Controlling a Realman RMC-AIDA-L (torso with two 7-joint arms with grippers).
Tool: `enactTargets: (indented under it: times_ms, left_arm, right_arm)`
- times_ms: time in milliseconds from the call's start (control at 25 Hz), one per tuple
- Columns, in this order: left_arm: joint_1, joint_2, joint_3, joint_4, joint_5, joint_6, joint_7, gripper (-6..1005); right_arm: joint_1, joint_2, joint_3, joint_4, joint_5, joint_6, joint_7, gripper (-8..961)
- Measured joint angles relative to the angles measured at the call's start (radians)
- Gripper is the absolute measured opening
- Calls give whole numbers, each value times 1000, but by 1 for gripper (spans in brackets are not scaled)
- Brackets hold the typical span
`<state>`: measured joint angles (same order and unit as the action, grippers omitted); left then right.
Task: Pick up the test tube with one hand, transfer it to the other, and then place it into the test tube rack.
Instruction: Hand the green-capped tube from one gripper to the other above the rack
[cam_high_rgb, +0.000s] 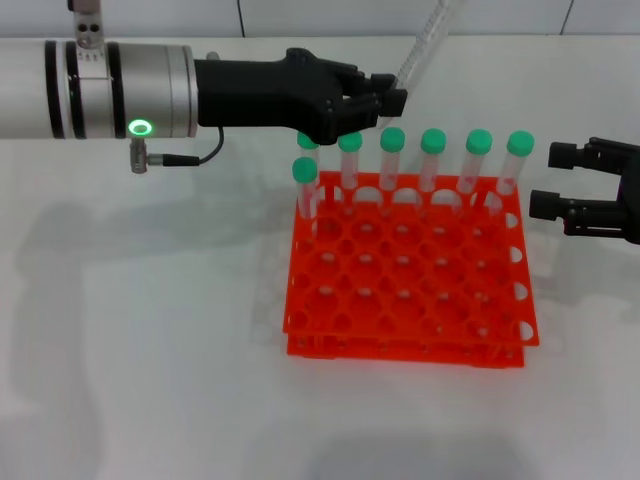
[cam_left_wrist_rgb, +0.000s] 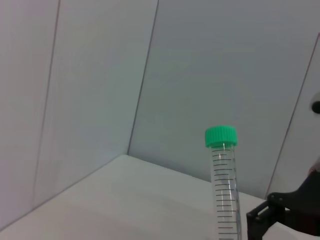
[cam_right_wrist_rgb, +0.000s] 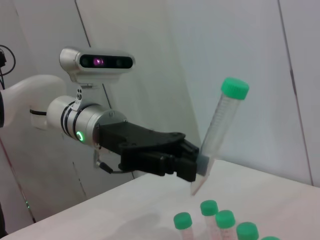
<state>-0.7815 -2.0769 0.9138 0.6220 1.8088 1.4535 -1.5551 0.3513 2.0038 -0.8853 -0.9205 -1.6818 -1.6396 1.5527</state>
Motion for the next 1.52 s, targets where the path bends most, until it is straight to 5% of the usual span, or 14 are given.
enactTargets:
  times_ms: [920, 1520]
  left_arm:
    - [7, 0, 65, -21, 10, -5, 19, 183]
    - [7, -3, 76, -54, 4, 2, 44, 183]
  right_arm:
    - [8, 3, 18, -46, 63, -3, 6, 826]
    - [86, 10, 4, -35, 86, 27, 20, 827]
